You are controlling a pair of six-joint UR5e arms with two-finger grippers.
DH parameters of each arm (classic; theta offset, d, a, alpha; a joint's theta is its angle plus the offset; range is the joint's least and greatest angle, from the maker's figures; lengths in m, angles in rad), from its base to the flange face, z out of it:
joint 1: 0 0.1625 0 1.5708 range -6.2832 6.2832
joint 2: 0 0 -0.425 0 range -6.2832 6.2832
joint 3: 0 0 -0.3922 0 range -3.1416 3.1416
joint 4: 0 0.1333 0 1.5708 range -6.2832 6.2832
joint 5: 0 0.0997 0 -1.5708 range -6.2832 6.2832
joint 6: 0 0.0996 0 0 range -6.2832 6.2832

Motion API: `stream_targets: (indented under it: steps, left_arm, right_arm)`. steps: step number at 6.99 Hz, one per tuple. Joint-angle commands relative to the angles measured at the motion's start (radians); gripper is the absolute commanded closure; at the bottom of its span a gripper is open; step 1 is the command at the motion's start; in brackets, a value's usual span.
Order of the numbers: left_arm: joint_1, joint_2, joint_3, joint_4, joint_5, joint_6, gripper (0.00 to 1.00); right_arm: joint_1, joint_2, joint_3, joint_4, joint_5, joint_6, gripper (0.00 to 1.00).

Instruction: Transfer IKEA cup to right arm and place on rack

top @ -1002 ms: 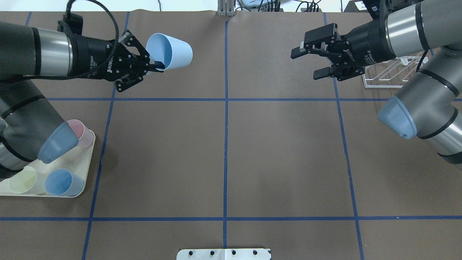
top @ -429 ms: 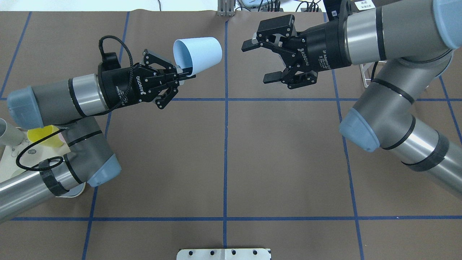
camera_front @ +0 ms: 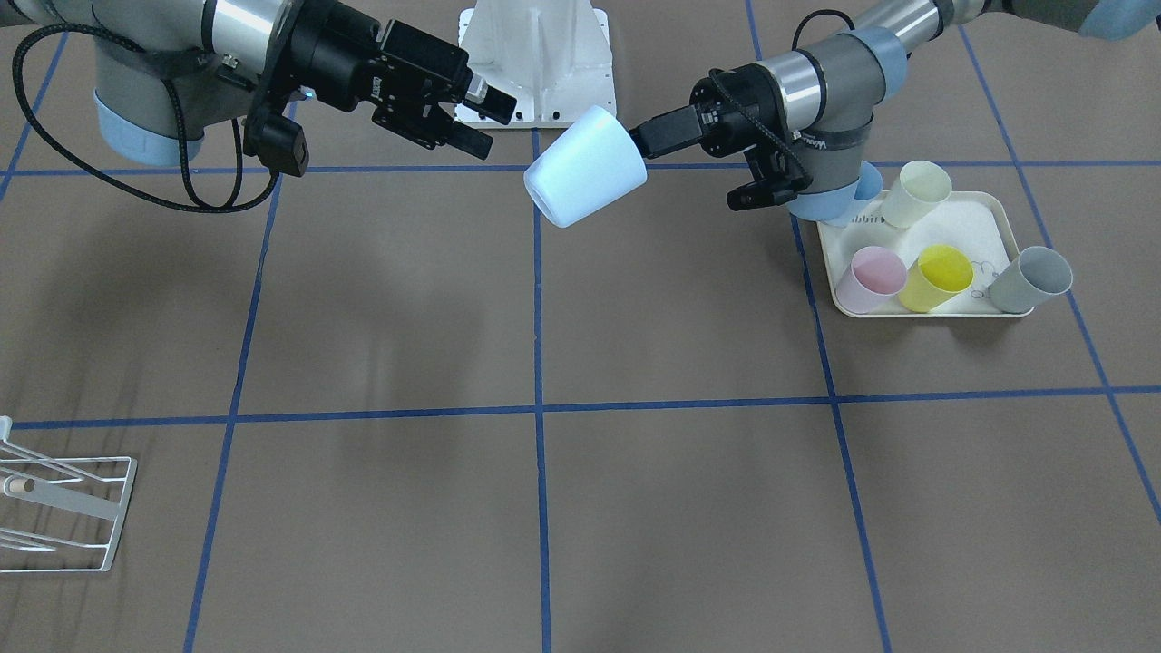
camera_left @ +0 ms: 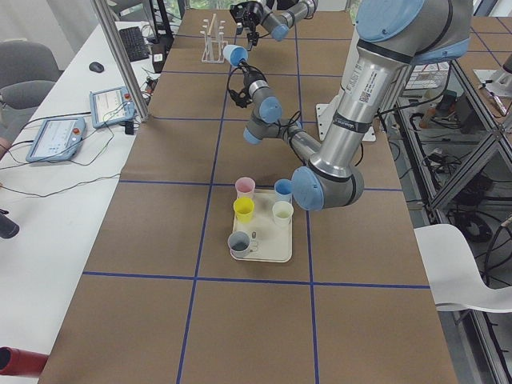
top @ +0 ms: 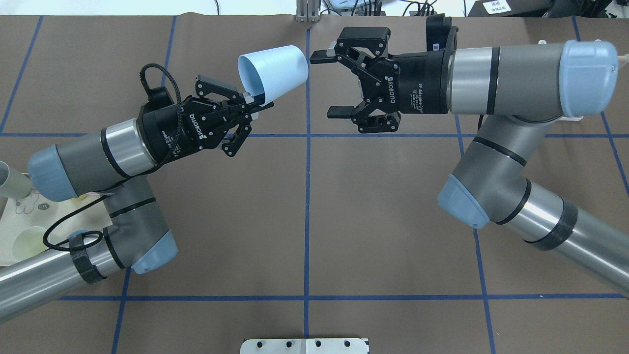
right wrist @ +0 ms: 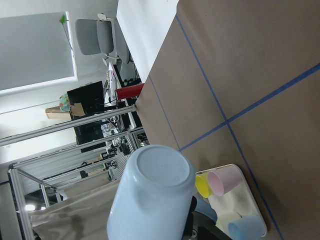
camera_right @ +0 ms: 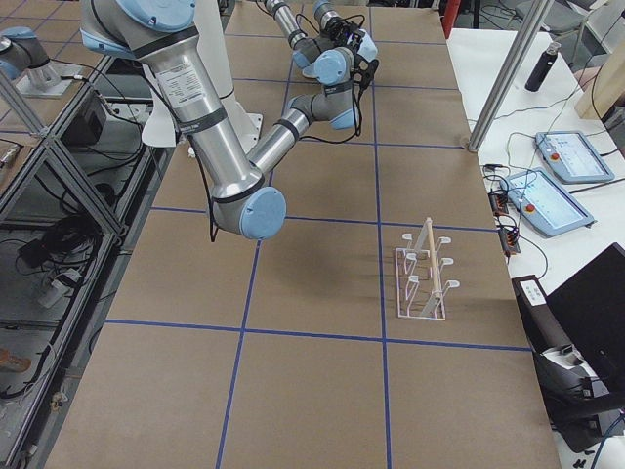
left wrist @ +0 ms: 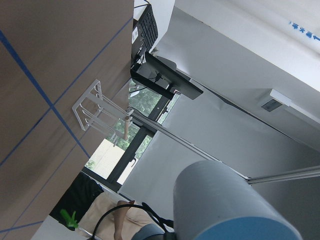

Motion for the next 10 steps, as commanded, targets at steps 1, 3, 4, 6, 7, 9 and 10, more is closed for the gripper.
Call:
stream_targets:
  steps: [1,3,4,6,7,9,10]
  left_arm:
    - [0.015,-0.021,0.001,-0.016,0.020,-0.013,1.00]
    - [0.049,-0.025,0.003,-0.016,0.020,-0.012,1.00]
    - [0.057,-0.025,0.001,-0.016,0.020,-0.013,1.00]
    - [0.072,-0.029,-0.004,-0.016,0.020,-0.013,1.00]
    - [0.072,-0.035,-0.004,-0.016,0.020,-0.013,1.00]
    - [0.072,-0.035,-0.008,-0.018,0.020,-0.013,1.00]
    - [0.072,-0.041,-0.008,-0.018,0.020,-0.012,1.00]
  right_arm:
    - [-0.032,0.003,-0.025,0.053,-0.072,0.048,0.01]
    - [-0.040,0.005,-0.025,0.053,-0.078,0.049,0.01]
    - [-0.042,0.005,-0.025,0.053,-0.092,0.068,0.01]
    - [-0.048,0.005,-0.028,0.053,-0.094,0.069,0.01]
    - [-0.049,0.005,-0.030,0.053,-0.097,0.071,0.01]
    - [-0.051,0.003,-0.030,0.053,-0.100,0.080,0.01]
    - [-0.056,0.002,-0.030,0.054,-0.100,0.080,0.07]
